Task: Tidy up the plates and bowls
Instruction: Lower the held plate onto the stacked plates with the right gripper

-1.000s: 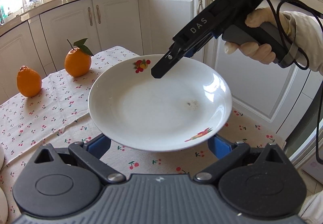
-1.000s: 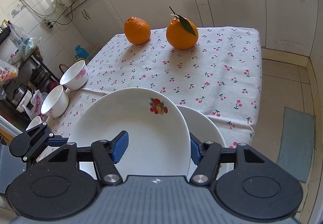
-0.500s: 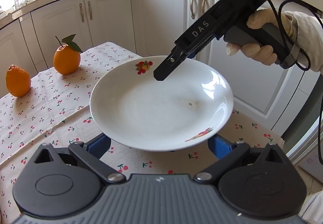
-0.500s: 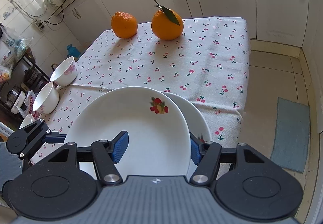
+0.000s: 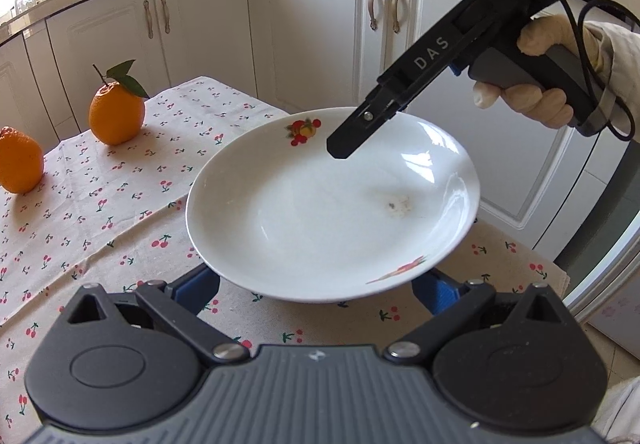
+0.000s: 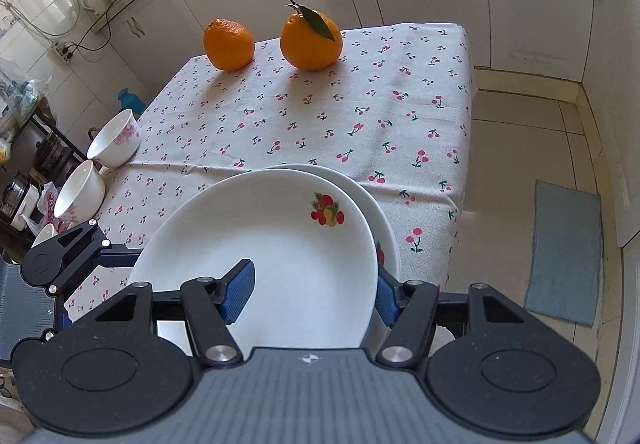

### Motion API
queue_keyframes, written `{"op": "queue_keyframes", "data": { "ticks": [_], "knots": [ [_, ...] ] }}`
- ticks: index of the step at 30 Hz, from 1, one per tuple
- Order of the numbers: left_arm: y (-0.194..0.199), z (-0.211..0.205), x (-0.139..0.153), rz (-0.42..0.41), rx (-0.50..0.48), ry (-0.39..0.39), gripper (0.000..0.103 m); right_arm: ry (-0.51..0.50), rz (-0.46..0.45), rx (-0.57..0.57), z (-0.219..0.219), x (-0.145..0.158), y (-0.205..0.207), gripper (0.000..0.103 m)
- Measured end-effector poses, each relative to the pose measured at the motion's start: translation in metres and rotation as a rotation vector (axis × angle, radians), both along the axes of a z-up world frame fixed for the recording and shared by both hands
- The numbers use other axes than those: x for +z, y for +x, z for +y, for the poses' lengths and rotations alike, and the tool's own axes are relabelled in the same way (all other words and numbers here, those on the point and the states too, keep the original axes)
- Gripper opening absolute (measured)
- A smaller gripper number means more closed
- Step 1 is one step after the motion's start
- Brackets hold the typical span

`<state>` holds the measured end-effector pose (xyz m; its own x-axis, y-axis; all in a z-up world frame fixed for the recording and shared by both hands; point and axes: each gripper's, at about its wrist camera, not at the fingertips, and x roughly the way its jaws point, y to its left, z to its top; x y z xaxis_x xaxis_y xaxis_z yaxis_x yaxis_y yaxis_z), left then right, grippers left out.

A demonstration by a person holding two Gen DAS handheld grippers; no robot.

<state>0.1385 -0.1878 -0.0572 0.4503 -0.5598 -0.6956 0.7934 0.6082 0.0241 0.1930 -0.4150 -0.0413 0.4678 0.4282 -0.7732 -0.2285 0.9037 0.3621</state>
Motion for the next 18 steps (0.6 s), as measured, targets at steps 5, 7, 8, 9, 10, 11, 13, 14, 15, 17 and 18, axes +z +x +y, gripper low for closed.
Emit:
{"op": "queue_keyframes", "data": {
  "ticks": [5,7,8,9,10,11,13,14,15,17,18],
  "knots": [
    [0.003,0.0,-0.003,0.017,-0.003,-0.002,0.102,-0.002,-0.001,-0.015,-0.004,0.003,-0.005,0.068],
    [0.003,0.001,-0.003,0.016,-0.006,-0.008,0.102,-0.007,-0.006,-0.022,-0.005,0.006,-0.006,0.068],
    [0.003,0.001,-0.003,0.01,-0.009,-0.009,0.102,-0.01,-0.007,-0.025,-0.005,0.007,-0.006,0.068],
    [0.002,0.0,-0.003,0.005,-0.01,-0.007,0.102,-0.013,-0.007,-0.027,-0.006,0.008,-0.007,0.068],
    [0.002,0.0,-0.003,0.002,-0.011,-0.006,0.102,-0.018,-0.007,-0.029,-0.005,0.008,-0.007,0.068],
    [0.001,0.0,-0.003,-0.001,-0.012,-0.007,0.102,-0.022,-0.008,-0.032,-0.005,0.009,-0.007,0.068],
    [-0.001,0.001,-0.001,-0.014,-0.012,-0.014,0.102,-0.032,-0.008,-0.038,-0.004,0.01,-0.008,0.07],
    [-0.001,0.002,0.0,-0.02,-0.011,-0.016,0.102,-0.031,-0.007,-0.041,-0.004,0.01,-0.009,0.074],
    [-0.002,0.003,0.001,-0.022,-0.012,-0.016,0.102,-0.03,-0.008,-0.047,-0.003,0.011,-0.009,0.075],
    [-0.005,0.005,0.002,-0.029,-0.009,-0.017,0.102,-0.049,-0.011,-0.051,0.0,0.012,-0.01,0.075],
    [-0.006,0.005,0.003,-0.031,-0.01,-0.015,0.102,-0.059,-0.009,-0.054,0.001,0.012,-0.01,0.075]
  ]
}}
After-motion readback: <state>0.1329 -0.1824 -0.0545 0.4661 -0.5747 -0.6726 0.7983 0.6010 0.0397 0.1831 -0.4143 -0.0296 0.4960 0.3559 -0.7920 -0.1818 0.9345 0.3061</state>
